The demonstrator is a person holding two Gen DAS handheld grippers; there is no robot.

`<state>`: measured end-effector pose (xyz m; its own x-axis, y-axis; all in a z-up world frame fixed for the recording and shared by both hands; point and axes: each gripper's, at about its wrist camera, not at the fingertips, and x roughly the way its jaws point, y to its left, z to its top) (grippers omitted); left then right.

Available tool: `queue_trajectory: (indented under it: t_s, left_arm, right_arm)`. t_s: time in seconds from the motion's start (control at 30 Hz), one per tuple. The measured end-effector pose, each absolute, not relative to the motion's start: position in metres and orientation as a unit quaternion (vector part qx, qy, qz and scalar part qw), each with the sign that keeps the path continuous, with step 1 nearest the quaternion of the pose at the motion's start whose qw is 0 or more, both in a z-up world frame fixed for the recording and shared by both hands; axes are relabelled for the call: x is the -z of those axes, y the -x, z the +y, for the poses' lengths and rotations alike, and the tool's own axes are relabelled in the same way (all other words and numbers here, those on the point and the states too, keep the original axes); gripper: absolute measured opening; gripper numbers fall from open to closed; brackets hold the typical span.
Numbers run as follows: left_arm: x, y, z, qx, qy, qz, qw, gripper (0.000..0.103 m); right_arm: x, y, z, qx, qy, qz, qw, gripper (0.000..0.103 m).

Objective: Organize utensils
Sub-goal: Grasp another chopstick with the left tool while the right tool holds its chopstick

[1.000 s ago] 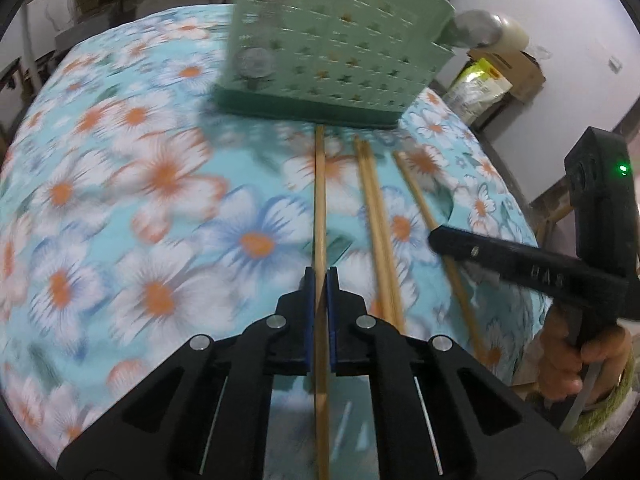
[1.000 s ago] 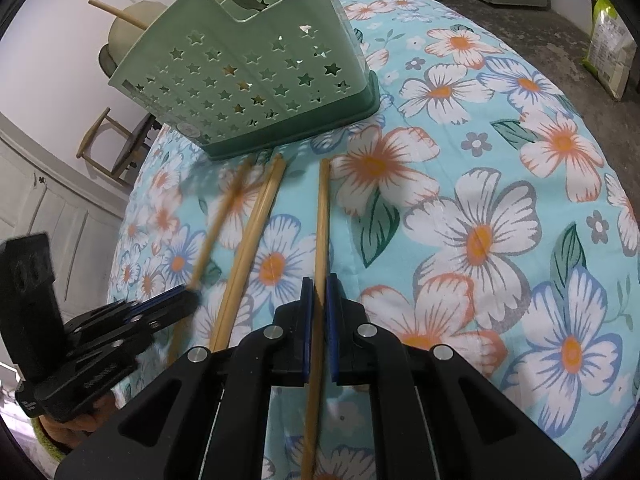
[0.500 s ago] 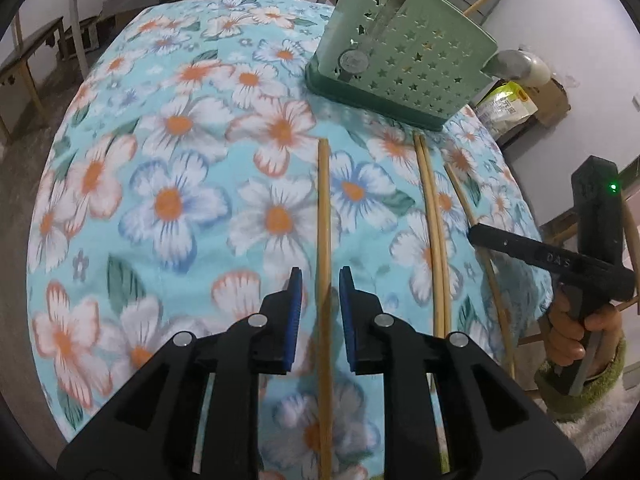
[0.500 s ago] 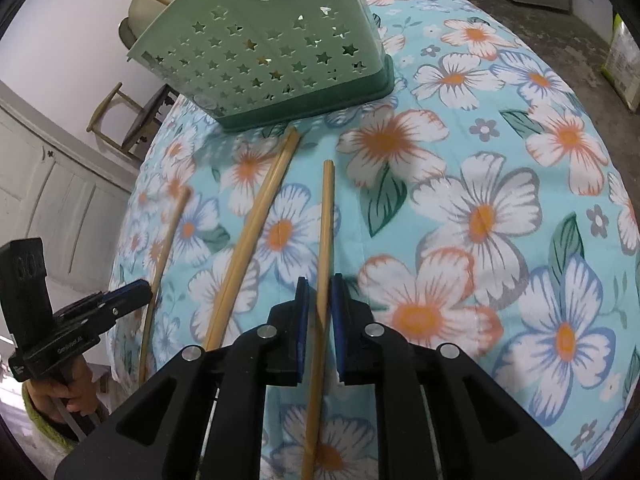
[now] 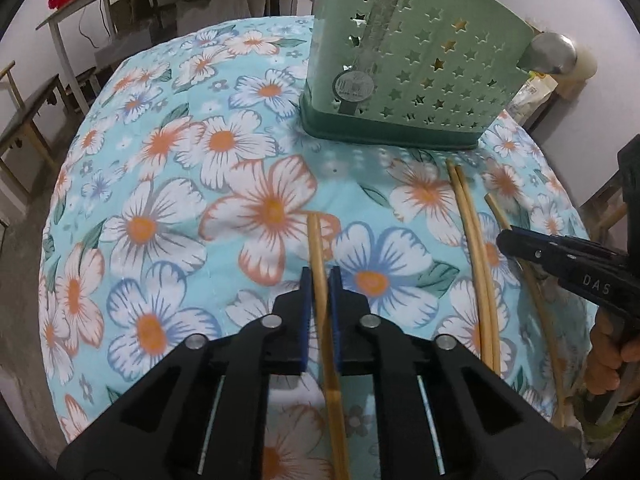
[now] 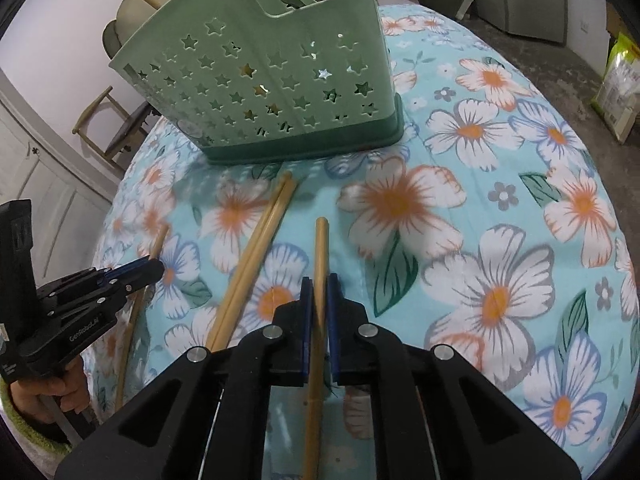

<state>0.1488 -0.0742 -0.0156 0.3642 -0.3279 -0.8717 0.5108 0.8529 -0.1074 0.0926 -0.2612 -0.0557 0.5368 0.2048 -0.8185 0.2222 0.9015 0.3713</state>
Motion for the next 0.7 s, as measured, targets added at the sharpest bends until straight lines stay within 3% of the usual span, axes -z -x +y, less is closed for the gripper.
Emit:
queue_trajectory:
  t_s: [0.7]
  left_arm:
    - [0.014,-0.136,-0.065,0.247,-0.09,0.506,0.821,0.005]
  right_arm:
    - [0.056,-0.084,-0.254,0.006,-0.219,0.491,0.843,0.007]
